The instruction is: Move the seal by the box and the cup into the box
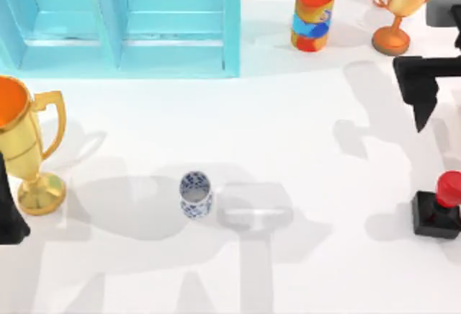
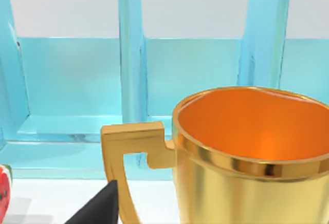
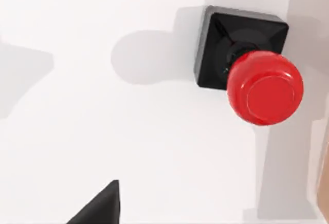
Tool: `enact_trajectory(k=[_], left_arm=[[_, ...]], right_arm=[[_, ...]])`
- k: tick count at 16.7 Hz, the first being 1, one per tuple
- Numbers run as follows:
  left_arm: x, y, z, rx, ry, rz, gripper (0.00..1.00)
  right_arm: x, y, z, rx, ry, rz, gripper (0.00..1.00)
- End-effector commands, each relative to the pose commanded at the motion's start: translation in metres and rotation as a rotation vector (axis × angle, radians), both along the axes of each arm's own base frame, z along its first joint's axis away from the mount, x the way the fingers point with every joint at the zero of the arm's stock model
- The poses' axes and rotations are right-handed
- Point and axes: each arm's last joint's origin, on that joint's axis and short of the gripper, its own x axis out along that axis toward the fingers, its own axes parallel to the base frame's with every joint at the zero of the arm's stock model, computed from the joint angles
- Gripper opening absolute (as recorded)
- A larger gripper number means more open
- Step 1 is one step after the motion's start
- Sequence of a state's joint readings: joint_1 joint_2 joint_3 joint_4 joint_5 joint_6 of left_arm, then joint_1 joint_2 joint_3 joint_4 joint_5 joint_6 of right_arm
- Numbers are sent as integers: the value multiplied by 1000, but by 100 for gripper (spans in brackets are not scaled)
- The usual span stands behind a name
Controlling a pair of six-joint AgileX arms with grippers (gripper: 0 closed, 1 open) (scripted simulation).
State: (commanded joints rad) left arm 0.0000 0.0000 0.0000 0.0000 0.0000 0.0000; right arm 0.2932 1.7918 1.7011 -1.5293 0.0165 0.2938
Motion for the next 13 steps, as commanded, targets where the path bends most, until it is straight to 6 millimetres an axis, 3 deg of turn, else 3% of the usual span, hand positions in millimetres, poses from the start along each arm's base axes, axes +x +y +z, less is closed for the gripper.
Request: enact_trajectory(k=[3, 7, 10, 13], left_arm=[[0, 0, 0, 0, 0, 0, 100], [0, 0, 0, 0, 0, 0, 100], [0, 0, 0, 0, 0, 0, 100], [0, 0, 0, 0, 0, 0, 100]], right_arm=[[18, 45, -8, -20, 7, 6, 100], [35, 126, -25, -31, -18, 5, 100], [31, 191, -42, -20, -58, 1, 100], [13, 247, -59, 4, -100, -4, 100]])
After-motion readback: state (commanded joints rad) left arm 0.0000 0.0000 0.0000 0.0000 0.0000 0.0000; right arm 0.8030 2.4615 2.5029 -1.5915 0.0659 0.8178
